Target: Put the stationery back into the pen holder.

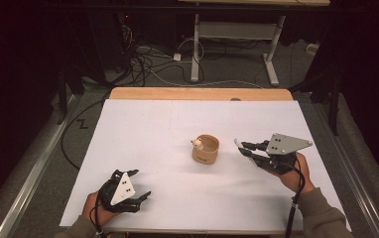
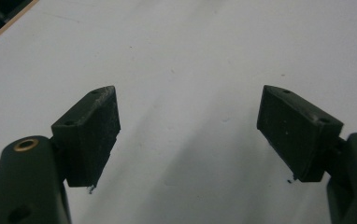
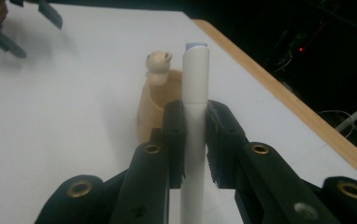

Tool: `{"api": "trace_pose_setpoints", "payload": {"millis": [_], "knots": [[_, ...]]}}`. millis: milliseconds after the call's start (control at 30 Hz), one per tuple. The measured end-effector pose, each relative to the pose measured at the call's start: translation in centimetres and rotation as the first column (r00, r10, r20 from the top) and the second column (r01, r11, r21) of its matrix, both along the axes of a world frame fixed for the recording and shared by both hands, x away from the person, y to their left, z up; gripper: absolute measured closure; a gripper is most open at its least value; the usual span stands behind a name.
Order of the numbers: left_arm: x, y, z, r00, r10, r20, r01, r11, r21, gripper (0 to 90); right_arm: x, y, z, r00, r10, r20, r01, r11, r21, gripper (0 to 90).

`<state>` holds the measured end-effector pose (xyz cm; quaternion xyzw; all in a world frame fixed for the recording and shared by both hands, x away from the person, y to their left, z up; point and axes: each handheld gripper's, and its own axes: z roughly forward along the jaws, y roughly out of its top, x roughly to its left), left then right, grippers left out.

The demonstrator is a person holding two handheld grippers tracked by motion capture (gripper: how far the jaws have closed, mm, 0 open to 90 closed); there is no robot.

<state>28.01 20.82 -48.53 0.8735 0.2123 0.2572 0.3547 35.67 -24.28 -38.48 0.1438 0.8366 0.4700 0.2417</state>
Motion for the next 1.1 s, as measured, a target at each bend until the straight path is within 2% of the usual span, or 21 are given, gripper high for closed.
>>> {"api": "trace_pose_setpoints", "payload": {"millis": [167,367,867,967,1100], "knots": [[0.0,0.0,0.0,1.0,0.0,0.001,0.0,1.0,-0.001,20.7,0.4,0.3,0.6,0.9996,-0.027,0.011,0.026,0.997,0.071,79.1],[0.0,0.0,0.0,1.0,0.0,0.001,0.0,1.0,0.001,20.7,0.8,1.1,0.9,0.9982,-0.059,0.014,0.057,0.991,0.121,79.1],[0.0,0.1,0.1,0.9999,-0.005,0.01,0.005,1.0,-0.001,20.7,1.8,4.6,2.3,0.9971,-0.063,0.043,0.05,0.967,0.248,79.1],[0.0,0.1,0.1,1.0,-0.004,0.001,0.004,1.0,-0.001,20.7,2.1,5.3,2.5,0.9971,-0.065,0.04,0.052,0.963,0.265,79.0],[0.0,0.2,0.1,0.9999,-0.006,0.009,0.006,1.0,-0.004,20.7,2.6,6.2,2.6,0.9971,-0.064,0.04,0.05,0.959,0.28,79.1]]}}
